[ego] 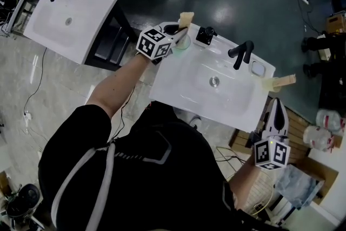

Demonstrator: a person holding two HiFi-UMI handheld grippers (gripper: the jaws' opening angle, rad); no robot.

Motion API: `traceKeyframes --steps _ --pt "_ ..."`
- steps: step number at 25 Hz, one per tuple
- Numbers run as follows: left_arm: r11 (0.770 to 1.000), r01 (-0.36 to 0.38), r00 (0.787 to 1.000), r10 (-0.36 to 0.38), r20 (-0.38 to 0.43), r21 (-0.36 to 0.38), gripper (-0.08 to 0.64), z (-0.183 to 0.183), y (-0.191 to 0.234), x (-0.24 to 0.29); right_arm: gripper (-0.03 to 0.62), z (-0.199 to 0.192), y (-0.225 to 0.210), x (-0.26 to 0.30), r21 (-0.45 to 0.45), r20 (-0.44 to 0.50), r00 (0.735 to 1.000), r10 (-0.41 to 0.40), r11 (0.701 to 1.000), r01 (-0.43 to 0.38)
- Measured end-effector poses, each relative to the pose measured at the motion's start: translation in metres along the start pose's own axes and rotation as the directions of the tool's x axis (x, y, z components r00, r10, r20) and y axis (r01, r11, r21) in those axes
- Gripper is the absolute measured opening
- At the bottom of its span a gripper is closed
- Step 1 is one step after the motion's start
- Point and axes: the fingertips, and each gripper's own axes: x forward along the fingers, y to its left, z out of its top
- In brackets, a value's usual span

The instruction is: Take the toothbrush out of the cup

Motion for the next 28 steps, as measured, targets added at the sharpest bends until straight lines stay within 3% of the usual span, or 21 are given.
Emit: traceKeyframes --steps 9,17,28 --pt "1.0 -0.01 0.998 0.009 0.062 0.016 0.041 0.035 -0.013 -0.022 0.005 0.022 -0.001 -0.007 -0.005 0.021 1.0 0.018 1.0 -0.018" --pt "0.997 -0.028 0.985 0.016 0.169 0.071 0.04 0.092 -0.044 -0.05 0.005 0.041 -0.017 -0.007 0.007 0.096 0.995 0.01 1.0 -0.011" --pt "0.998 -0.058 0.967 0.048 0.252 0.031 0.035 0.134 -0.081 -0.083 0.005 0.049 -0.049 -0.016 0.06 0.153 0.986 -0.06 0.997 0.052"
